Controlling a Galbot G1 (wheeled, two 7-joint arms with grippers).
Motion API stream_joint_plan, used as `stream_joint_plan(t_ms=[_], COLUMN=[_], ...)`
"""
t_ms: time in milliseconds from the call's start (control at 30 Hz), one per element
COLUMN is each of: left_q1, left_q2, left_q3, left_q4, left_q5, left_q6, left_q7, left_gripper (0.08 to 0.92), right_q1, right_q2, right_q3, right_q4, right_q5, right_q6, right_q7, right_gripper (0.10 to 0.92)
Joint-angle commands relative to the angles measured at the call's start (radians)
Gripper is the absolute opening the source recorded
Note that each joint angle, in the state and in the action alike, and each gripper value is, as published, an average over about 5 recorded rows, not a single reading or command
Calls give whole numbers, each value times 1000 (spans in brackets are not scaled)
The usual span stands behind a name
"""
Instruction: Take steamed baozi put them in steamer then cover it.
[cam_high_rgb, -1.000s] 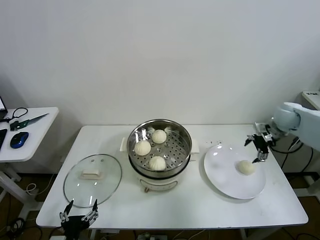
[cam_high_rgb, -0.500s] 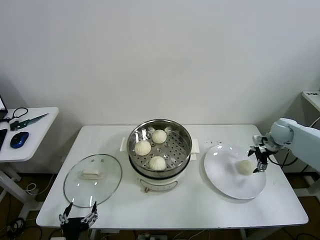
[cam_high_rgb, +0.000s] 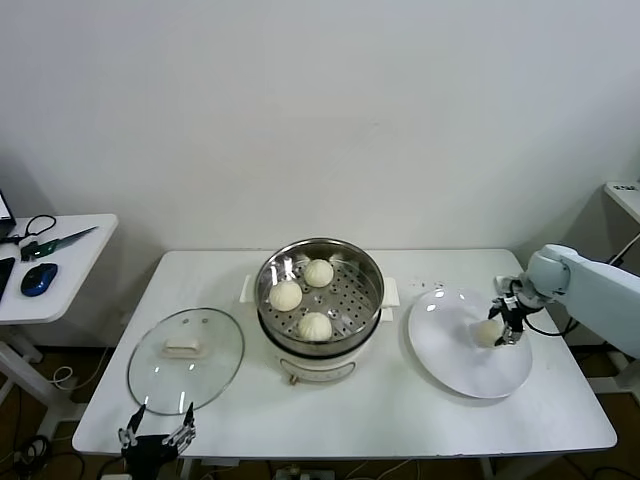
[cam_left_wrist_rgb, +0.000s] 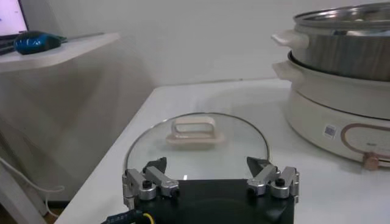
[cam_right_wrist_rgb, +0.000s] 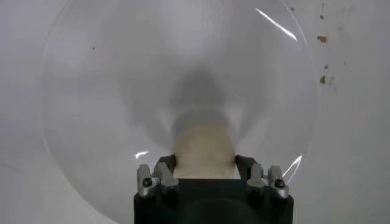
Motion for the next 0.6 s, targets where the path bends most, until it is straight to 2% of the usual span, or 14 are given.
stream_joint_plan(t_ms=[33,200,433,600], left_q1=[0,4,4,-1], left_q2=[0,-1,3,2], left_q3=[0,4,3,10], left_q4=[-1,-4,-11,-18], left_q5=[0,1,1,4], left_q6=[0,-2,0,4], left_q7=[0,-1,0,2], left_gripper=[823,823,823,823], right_q1=[11,190,766,1031], right_q2=[-2,-20,45,153], right_q3=[-8,-152,-578,-671], right_q4=[19,85,321,491], right_q5=[6,94,407,603], right_q6=[-12,-18,-52,-117], right_q7=[-12,-25,-45,-43], right_gripper=[661,636,630,631])
